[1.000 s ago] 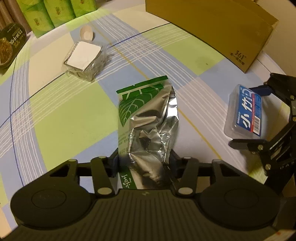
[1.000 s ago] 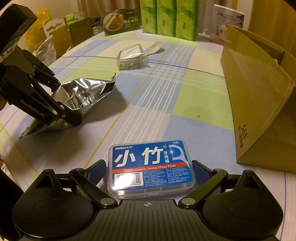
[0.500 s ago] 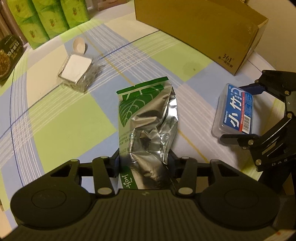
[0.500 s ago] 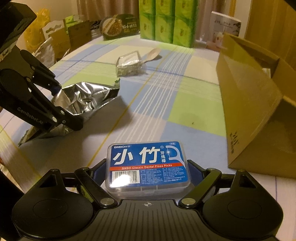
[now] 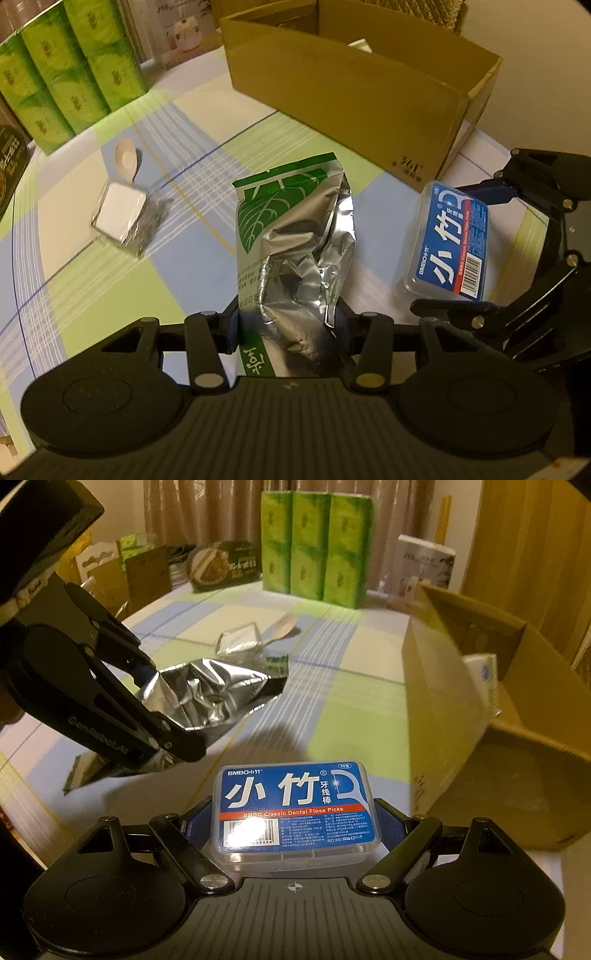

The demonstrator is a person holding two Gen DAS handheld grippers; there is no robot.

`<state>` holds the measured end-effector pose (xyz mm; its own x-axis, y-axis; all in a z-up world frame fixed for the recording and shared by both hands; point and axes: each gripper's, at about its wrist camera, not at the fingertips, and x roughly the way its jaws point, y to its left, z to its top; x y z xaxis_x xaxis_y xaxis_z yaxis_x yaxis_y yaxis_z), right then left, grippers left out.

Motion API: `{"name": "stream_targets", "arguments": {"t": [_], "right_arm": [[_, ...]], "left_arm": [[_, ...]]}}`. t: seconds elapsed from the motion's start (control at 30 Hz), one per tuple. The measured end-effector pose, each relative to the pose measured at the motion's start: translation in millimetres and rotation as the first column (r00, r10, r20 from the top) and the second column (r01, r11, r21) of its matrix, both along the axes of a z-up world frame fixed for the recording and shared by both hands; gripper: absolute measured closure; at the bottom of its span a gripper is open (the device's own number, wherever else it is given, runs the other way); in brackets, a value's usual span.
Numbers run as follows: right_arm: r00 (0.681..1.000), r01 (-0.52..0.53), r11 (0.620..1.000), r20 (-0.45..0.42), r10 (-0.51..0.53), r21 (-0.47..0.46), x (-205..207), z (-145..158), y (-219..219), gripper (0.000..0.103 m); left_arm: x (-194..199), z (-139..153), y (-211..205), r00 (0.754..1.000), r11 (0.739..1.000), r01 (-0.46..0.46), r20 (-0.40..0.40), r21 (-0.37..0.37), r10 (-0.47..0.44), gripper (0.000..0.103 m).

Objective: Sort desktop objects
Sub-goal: 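Grasp the foil bag with the left tool while the right tool grasps the floss-pick box, then carry the foil bag and floss-pick box over the cardboard box with both tools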

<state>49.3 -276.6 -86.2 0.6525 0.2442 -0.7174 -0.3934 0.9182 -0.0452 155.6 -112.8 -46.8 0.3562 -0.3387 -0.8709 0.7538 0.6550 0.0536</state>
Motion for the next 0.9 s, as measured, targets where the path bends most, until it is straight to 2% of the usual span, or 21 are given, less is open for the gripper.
{"name": "stream_targets", "arguments": {"t": [0.33,0.63,0.9], "right_arm": [[0.997,0.030,1.000,0.072,-0.030,0.005,-12,22,-13,0.019],[0.986,0.067,0.997,0.148,-0.071,0.030,-22,50,-30,0.019],[0.967,0.117,0.992,0.224,-0.123,0.041,-20,84,-58,0.019]], "left_arm": [[-1,10,-15,1.000,1.000,0.005,0.019,-0.031,-0.004,0.060],[-4,26,-25,0.999,0.995,0.002,0.033,-0.095,0.001,0.060],[-5,53,-56,0.999,0.982,0.024,0.051,-0.187,-0.015,0.060]]}}
